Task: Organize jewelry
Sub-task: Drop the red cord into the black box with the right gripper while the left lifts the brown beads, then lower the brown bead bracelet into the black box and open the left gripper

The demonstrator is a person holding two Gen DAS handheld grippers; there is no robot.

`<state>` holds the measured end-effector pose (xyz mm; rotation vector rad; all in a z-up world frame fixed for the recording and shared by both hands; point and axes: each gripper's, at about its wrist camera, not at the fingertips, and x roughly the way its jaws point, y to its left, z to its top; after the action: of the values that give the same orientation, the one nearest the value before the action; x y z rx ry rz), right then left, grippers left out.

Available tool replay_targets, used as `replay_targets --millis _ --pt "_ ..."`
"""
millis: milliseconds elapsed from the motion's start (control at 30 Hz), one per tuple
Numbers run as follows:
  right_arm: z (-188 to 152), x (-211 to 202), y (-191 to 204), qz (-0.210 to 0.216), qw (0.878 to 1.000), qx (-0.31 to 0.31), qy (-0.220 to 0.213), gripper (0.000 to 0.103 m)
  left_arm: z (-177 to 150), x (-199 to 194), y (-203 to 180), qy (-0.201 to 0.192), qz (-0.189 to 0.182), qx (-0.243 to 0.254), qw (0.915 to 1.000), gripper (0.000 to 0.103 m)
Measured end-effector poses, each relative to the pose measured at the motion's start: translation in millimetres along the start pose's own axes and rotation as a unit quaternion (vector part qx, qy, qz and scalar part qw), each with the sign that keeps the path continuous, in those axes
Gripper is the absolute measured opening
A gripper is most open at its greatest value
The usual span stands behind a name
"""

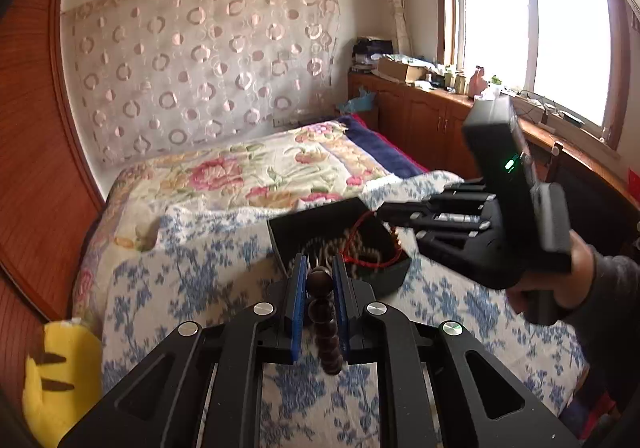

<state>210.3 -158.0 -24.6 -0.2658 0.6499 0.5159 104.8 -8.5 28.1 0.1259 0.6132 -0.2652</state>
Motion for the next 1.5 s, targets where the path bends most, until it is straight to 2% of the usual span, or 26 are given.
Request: replay_targets --millis 233,433,733,933,1067,1133,1300,1500 --pt "-6.1 16.0 0.5 0.002 1.000 -0.002 0.026 0.007 22.9 13.3 0.1 -0.004 0.013 0.014 0.9998 0.012" --pt "-14.3 9.2 -10.6 0.006 1.000 0.008 0.023 0.012 39.9 23.8 2.9 -0.005 0.010 0.010 0.9999 0.012" --pt "-33.5 -8.1 -23.7 0.007 1.000 0.019 0.018 0.012 60.3 53.9 -4.4 0.002 0.009 0.017 0.9998 0.012" --pt "-44.4 -19.4 -24.0 0.005 1.000 0.013 0.017 0.012 54.5 90.0 -12.8 0.034 0.005 0.029 0.9990 0.012" --pt "-47.5 -23.8 -24.5 0.008 1.000 0.014 0.015 0.012 49.1 99.6 -11.7 0.046 0.004 0.027 0.9986 0.012" --pt "-48.6 -24.3 -23.9 0.010 1.000 0.014 0.015 0.012 46.3 102.4 -10.1 0.054 0.015 0.028 0.9980 0.012" --pt "-55.4 -31.1 -17.3 0.020 1.000 0.010 0.012 0.012 38.3 99.7 -0.7 0.059 0.027 0.023 0.9976 0.013" --pt "-74.1 -40.8 -5.1 0.040 0.999 0.010 0.014 0.012 14.8 83.0 8.6 0.062 0.022 0.012 0.9978 0.013"
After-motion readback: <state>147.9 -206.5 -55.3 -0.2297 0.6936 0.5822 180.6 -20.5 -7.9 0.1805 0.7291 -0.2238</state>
